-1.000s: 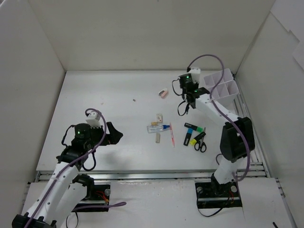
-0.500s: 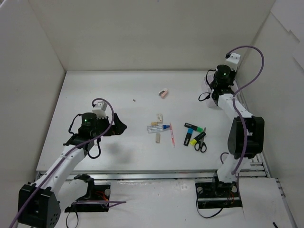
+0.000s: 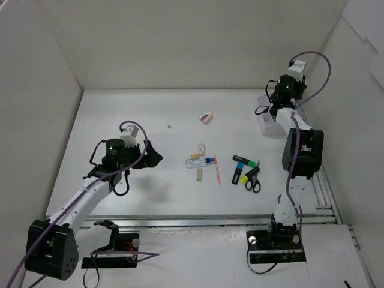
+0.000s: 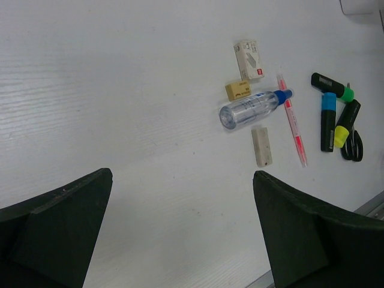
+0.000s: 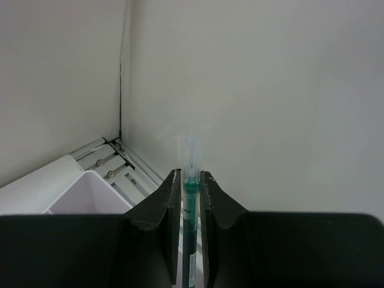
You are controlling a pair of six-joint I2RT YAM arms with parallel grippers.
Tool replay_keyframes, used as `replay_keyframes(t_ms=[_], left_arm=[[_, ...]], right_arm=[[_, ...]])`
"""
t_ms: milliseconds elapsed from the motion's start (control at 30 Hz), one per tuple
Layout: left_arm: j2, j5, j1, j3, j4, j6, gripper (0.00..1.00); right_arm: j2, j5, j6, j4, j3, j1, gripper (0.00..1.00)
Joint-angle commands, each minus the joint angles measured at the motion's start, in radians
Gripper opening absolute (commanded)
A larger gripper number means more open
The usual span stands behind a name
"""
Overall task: Sort the stationery into containers
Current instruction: Place the pen in the storage box.
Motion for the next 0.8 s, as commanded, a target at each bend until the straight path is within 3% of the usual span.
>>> replay_keyframes(t_ms=[0, 233, 333, 500, 733, 767], left_arm=[[-0.030, 0.015, -0.005, 0.041, 0.106, 0.015, 0.99], [-0.036, 0.002, -0.005, 0.035, 0.098, 0.014, 0.99], [-0.040, 0.000, -0.005, 0.037, 0.092, 0.014, 1.00], [-0.071, 0.000, -0.005, 0.031, 0.074, 0.014, 0.99], [-0.146, -0.012, -0.005, 0.003, 0.051, 0.006, 0.99], [-0.157, -0.009, -0.005, 0.002, 0.045, 0.005, 1.00]], right_arm=[[0.002, 0.020, -0.038, 0.138, 0.080, -0.012, 0.00], [0.013, 0.064, -0.062, 0.190, 0.017, -0.006, 0.01], [-0.014, 0.069, -0.049, 0.197, -0.029, -0.006, 0.07], [-0.052, 0.079, -0.040, 0.200, -0.078, -0.003, 0.40], [-0.233, 0.061, -0.029, 0.199, -0.175, 0.065, 0.58], [-0.259, 0.061, -0.038, 0.196, -0.210, 0.071, 0.69]])
